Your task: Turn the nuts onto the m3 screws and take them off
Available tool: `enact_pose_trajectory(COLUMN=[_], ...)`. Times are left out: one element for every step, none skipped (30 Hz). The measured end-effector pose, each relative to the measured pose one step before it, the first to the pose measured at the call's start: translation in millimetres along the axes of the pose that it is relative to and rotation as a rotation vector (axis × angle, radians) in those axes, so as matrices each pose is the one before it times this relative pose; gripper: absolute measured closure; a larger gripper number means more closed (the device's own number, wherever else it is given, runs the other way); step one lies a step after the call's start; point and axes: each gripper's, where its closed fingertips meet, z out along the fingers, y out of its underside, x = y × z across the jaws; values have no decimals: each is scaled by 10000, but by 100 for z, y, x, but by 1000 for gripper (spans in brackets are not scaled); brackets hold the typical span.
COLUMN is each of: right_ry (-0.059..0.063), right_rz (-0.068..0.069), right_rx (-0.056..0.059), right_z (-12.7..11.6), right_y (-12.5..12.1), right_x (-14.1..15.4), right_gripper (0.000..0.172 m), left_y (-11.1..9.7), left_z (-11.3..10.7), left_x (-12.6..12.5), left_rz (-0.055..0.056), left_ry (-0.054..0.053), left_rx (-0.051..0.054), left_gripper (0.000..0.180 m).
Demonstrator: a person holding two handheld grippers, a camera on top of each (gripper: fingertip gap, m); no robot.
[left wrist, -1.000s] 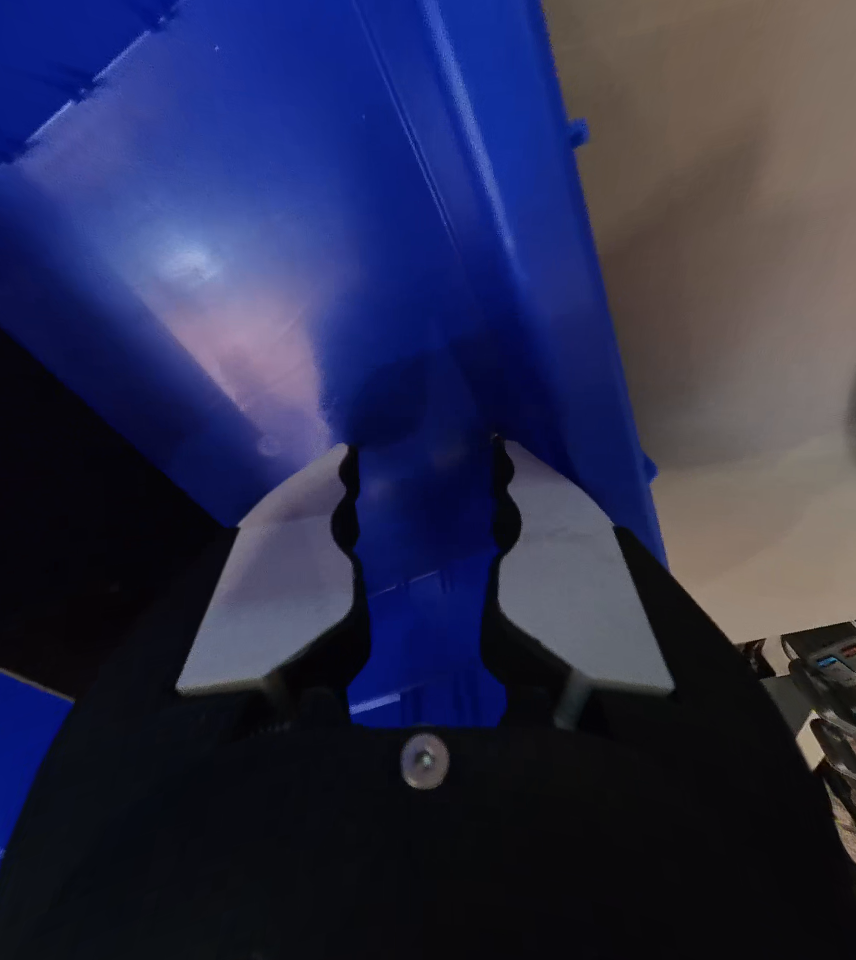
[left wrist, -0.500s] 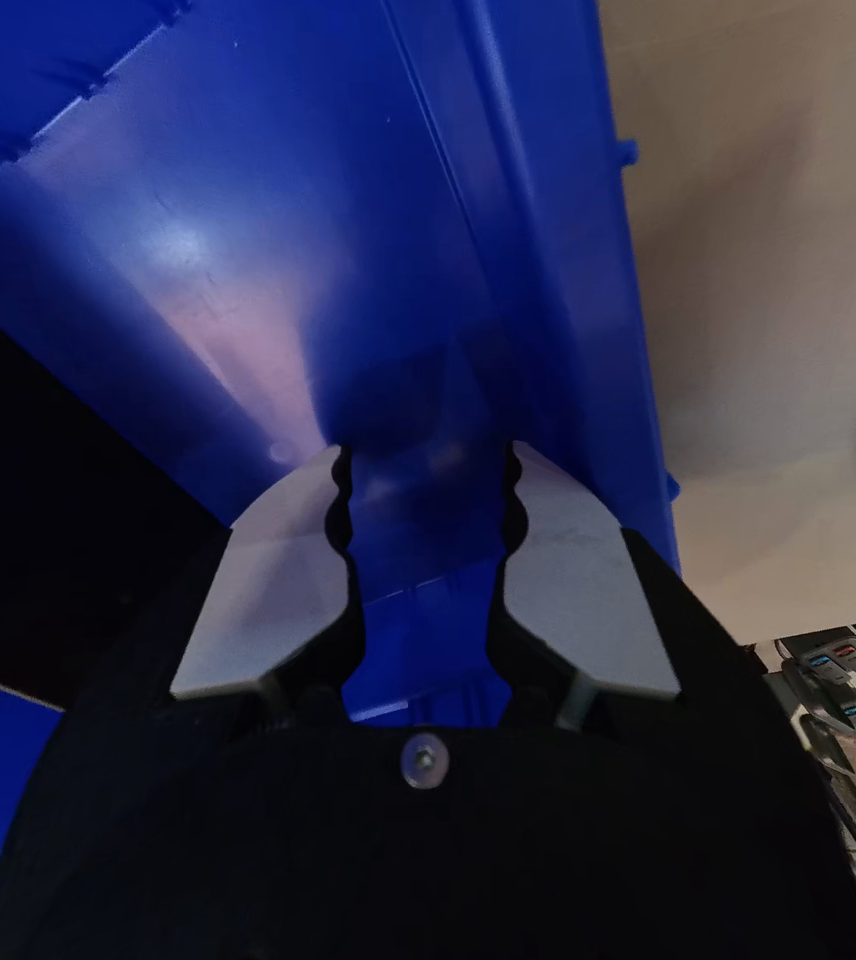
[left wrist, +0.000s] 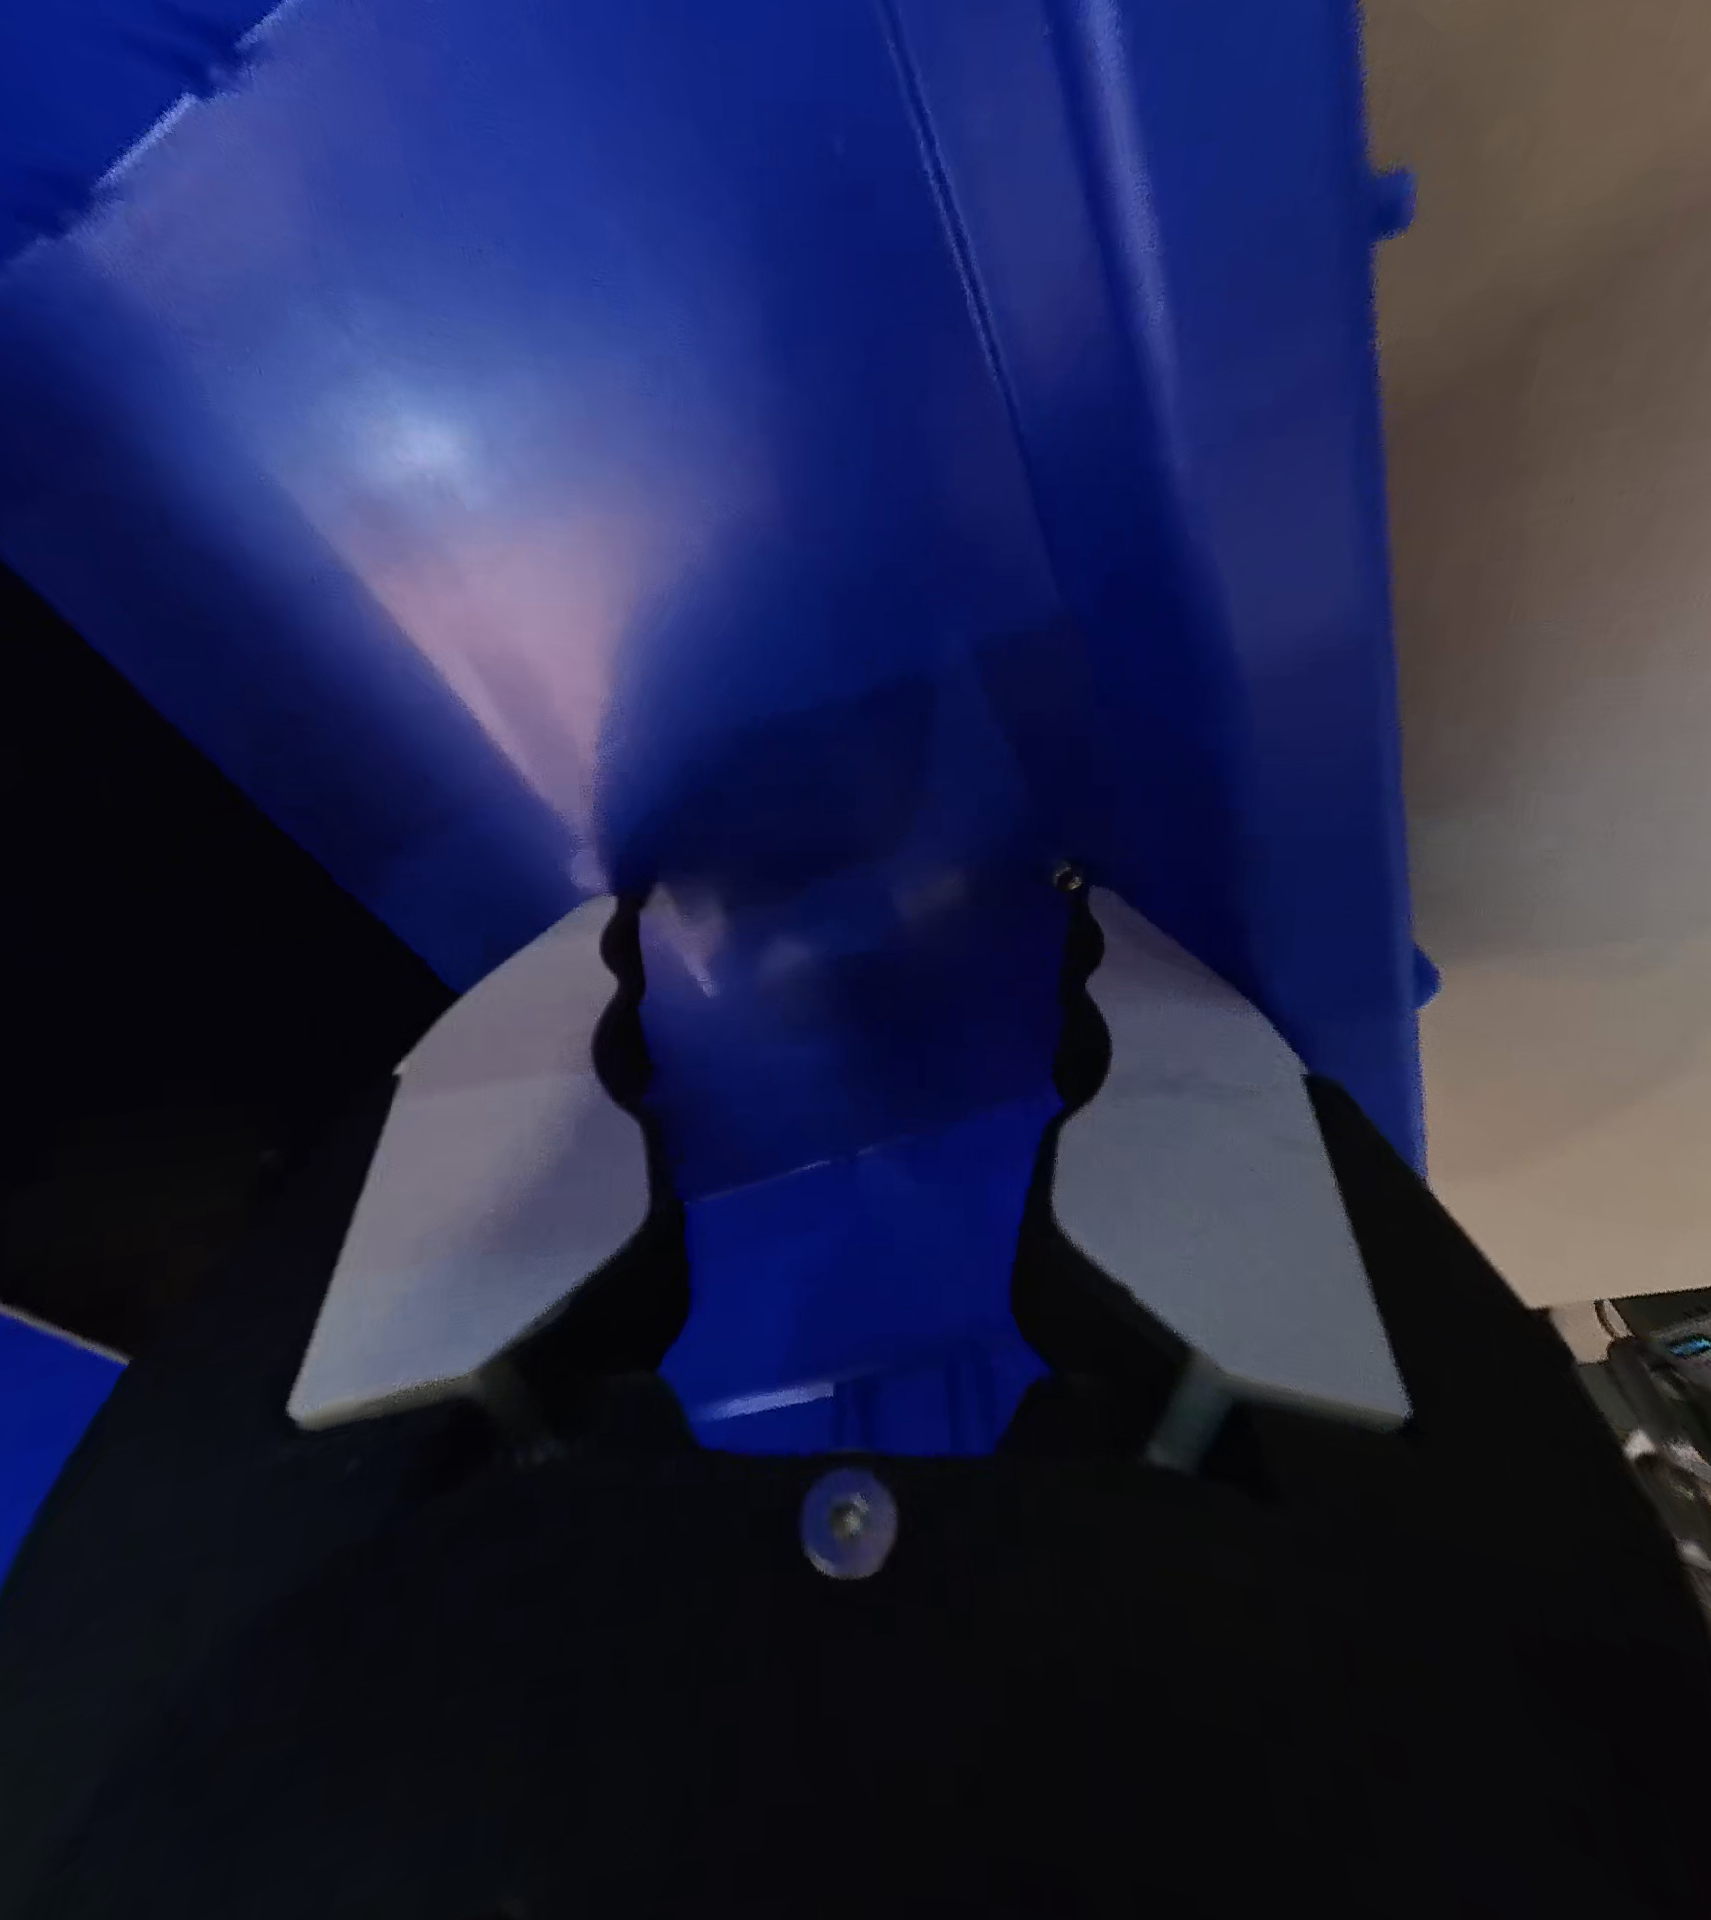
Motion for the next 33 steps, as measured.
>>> enact_pose_trajectory(right_ry=[1,-1,0,2,-1,0,4,1,-2,-1,-2,-2,2,0,-2,0,1,1,1,1,2,1,0,0,-2,1,2,0,0,2,0,-3,0], right_rz=[0,-5,-3,1,3,1,-5,-7,-3,2,3,-1,-4,0,2,-1,-2,-4,-3,1,0,-4,-3,2,2,-4,-6,0,3,2,-1,-6,-7], right_rx=[3,-3,-5,0,3,-3,-8,-9,-5,3,3,-4,-4,1,4,3,-2,-6,-2,2,0,-4,-2,2,-3,-7,-6,-3,3,3,-2,-9,-8], right_z=[-7,13,-4,10,-8,5,7,8,6,0,-10,6,-3,-2,-10,-7,-4,5,0,-1,-3,-3,0,-10,-7,6,8,-5,-11,-12,-4,7,4], right_y=[-3,4,6,-2,-2,1,9,12,5,-5,-3,4,6,-2,-4,-3,1,6,13,-3,-1,6,12,-3,2,17,7,3,5,-5,2,20,9], right_x=[0,-15,2,5,-5,11,1,-10,2,7,3,1,5,10,3,-2,13,7,5,10,12,3,4,6,15,8,0,10,17,18,10,-5,8], right_gripper=[166,166,166,166,166,166,166,166,166,166,166,166,166,166,166,166,166,166,166,166,166,165,165,165,165,165,165,165,165,165,165,165,165], left_y=[-59,13,111,138,-49,-39,-15,19,-16,-36,2,-29,-173,-191,-111,-11,68,109,81,3,-30,11,4,-14,5,3,4,-23,-47,-54,141,341,-3], left_z=[-73,6,106,132,-27,-53,-57,-55,-75,-70,-19,-25,-78,-110,-85,3,62,102,74,13,-30,0,8,-2,-9,-4,-5,-29,-53,-54,-30,92,-3], left_x=[-102,-104,-10,-74,-123,-153,-79,-37,6,-18,45,22,22,-1,-81,-104,-25,-39,-29,-6,-88,-70,41,-23,-49,-45,-19,-59,-158,-248,-327,-463,-279], left_rz=[-119,-38,22,5,-90,-103,-33,47,17,-54,-24,5,-47,-57,-44,-42,-30,12,28,22,-40,-82,-24,13,-21,-30,-21,-4,-11,-79,-26,90,-96], left_ry=[11,-48,-43,-80,-51,-49,-38,-39,2,22,46,20,41,41,-14,-33,-7,-42,-64,-32,-57,-13,34,-20,-26,-20,-10,-54,-102,-130,-182,-308,-93], left_rx=[75,6,-101,-144,20,55,51,6,45,60,24,10,106,128,77,15,-67,-93,-85,-19,26,5,-4,-12,-13,5,4,5,25,27,-84,-207,21], left_gripper=[100,99,98,96,94,93,93,93,93,93,93,93,92,93,93,93,93,95,95,95,95,94,95,94,93,93,92,93,94,95,102,107,108])
